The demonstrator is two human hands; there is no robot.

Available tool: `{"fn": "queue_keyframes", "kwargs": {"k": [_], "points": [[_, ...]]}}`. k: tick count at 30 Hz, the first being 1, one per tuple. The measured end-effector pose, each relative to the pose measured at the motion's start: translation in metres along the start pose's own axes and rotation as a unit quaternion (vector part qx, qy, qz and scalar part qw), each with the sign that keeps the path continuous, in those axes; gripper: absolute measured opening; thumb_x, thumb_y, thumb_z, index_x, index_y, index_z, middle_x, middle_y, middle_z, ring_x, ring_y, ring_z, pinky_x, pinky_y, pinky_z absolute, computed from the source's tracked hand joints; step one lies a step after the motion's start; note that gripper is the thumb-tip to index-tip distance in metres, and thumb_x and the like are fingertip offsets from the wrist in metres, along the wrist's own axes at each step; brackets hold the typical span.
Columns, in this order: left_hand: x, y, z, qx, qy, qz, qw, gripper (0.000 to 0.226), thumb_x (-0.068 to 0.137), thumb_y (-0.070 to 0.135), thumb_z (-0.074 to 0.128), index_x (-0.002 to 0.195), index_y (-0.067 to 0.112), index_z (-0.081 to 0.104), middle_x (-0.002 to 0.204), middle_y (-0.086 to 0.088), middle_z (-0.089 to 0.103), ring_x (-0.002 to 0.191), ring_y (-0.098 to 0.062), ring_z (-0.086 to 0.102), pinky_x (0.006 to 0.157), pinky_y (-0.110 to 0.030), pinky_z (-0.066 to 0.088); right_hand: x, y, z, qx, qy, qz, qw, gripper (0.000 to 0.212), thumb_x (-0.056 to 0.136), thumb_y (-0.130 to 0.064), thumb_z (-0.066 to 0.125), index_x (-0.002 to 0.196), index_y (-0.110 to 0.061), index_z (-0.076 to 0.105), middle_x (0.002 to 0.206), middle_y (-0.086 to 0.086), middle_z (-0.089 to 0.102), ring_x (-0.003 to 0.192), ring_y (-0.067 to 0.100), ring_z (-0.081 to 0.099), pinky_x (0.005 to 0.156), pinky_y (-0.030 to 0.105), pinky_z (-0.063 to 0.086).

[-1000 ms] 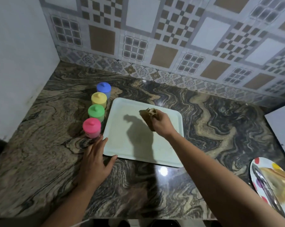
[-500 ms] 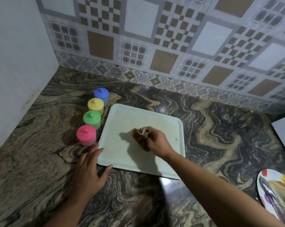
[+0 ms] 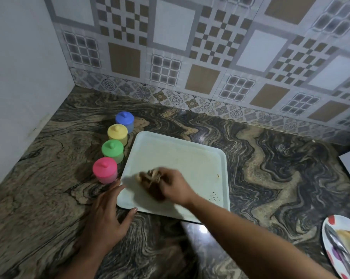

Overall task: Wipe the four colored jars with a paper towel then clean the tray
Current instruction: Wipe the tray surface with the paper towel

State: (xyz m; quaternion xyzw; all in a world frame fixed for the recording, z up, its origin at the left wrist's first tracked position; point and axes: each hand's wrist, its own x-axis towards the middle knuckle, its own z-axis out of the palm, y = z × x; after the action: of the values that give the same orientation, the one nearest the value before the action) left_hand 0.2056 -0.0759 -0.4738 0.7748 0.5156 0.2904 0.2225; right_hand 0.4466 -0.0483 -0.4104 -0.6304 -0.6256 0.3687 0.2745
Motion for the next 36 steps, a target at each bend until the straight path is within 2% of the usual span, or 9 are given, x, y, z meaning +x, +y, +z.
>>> {"fn": "queue_keyframes", "kwargs": {"k": [3,6,12,17,20,23,27,32,36], "points": [[0.001,0.002,0.001,-0.007,-0.002,-0.005,1.0,0.074,0.085,0.059,0.061,0.143,0.015,0.047,0.149,-0.002,0.049,0.137,-0.024,0.046,0.108,-0.042,0.046,0.059,0.003,-0.034,-0.096,0.094,0.03,0.99,0.029,0.095,-0.011,0.06,0.121,-0.019,0.071,0.113,0.008,0.078,0.103,0.028,0.071,0.079,0.032,0.048],[0.001,0.003,-0.002,-0.016,0.002,-0.017,1.0,0.077,0.085,0.06,0.061,0.146,0.017,0.043,0.148,-0.001,0.048,0.138,-0.021,0.045,0.109,-0.036,0.043,0.078,0.008,-0.01,-0.175,0.063,0.018,0.982,0.036,0.094,-0.019,0.06,0.129,-0.023,0.066,0.122,0.007,0.074,0.11,0.037,0.065,0.085,0.037,0.047],[-0.001,0.0,-0.004,-0.044,-0.013,-0.038,0.998,0.086,0.082,0.059,0.066,0.153,0.022,0.035,0.15,0.0,0.045,0.141,-0.02,0.043,0.109,-0.039,0.046,0.011,-0.002,0.056,-0.098,0.002,-0.112,0.989,0.046,0.081,-0.021,0.075,0.126,-0.022,0.068,0.119,-0.001,0.071,0.106,0.026,0.058,0.087,0.034,0.051],[0.0,0.003,-0.007,-0.032,-0.015,-0.044,0.998,0.086,0.08,0.06,0.064,0.152,0.022,0.036,0.146,-0.003,0.049,0.135,-0.024,0.047,0.104,-0.046,0.05,-0.022,-0.005,0.011,0.024,-0.056,-0.017,0.998,0.022,0.095,-0.002,0.057,0.108,-0.007,0.074,0.109,0.01,0.077,0.1,0.019,0.071,0.092,0.034,0.055],[0.001,0.006,-0.005,0.004,-0.011,-0.01,1.0,0.083,0.083,0.064,0.055,0.148,0.015,0.042,0.146,-0.007,0.05,0.133,-0.03,0.048,0.104,-0.048,0.048,-0.033,0.018,-0.061,0.064,0.072,0.062,0.993,0.024,0.102,-0.001,0.056,0.09,-0.015,0.072,0.087,-0.002,0.074,0.079,0.006,0.066,0.077,0.032,0.056],[0.002,0.003,-0.002,0.022,-0.012,-0.006,1.0,0.08,0.083,0.064,0.053,0.147,0.016,0.044,0.149,-0.006,0.049,0.133,-0.032,0.046,0.102,-0.052,0.048,-0.041,0.057,-0.124,-0.063,0.191,0.118,0.972,0.034,0.097,-0.003,0.057,0.118,-0.024,0.074,0.108,-0.002,0.079,0.103,0.014,0.073,0.095,0.038,0.058],[0.002,-0.004,0.004,0.071,-0.022,0.019,0.997,0.08,0.086,0.069,0.048,0.145,0.014,0.051,0.153,-0.006,0.046,0.136,-0.035,0.045,0.106,-0.054,0.044,-0.046,0.08,-0.132,-0.245,0.106,0.105,0.958,0.052,0.092,-0.001,0.056,0.137,-0.024,0.067,0.129,0.006,0.074,0.117,0.031,0.068,0.094,0.038,0.053],[0.003,-0.012,0.012,0.104,-0.018,0.02,0.994,0.089,0.086,0.078,0.044,0.126,0.002,0.068,0.149,-0.013,0.05,0.127,-0.041,0.048,0.099,-0.055,0.048,-0.059,0.091,-0.104,-0.249,0.133,0.08,0.956,0.051,0.091,0.001,0.057,0.138,-0.019,0.066,0.125,0.013,0.073,0.109,0.041,0.069,0.087,0.046,0.057],[0.004,-0.014,0.013,0.102,-0.012,0.028,0.994,0.083,0.085,0.071,0.051,0.123,0.0,0.07,0.149,-0.014,0.05,0.126,-0.042,0.049,0.097,-0.056,0.049,-0.088,0.091,-0.07,-0.193,0.16,0.065,0.966,0.055,0.086,0.0,0.064,0.135,-0.024,0.066,0.121,0.007,0.074,0.106,0.029,0.07,0.092,0.029,0.053]]}}
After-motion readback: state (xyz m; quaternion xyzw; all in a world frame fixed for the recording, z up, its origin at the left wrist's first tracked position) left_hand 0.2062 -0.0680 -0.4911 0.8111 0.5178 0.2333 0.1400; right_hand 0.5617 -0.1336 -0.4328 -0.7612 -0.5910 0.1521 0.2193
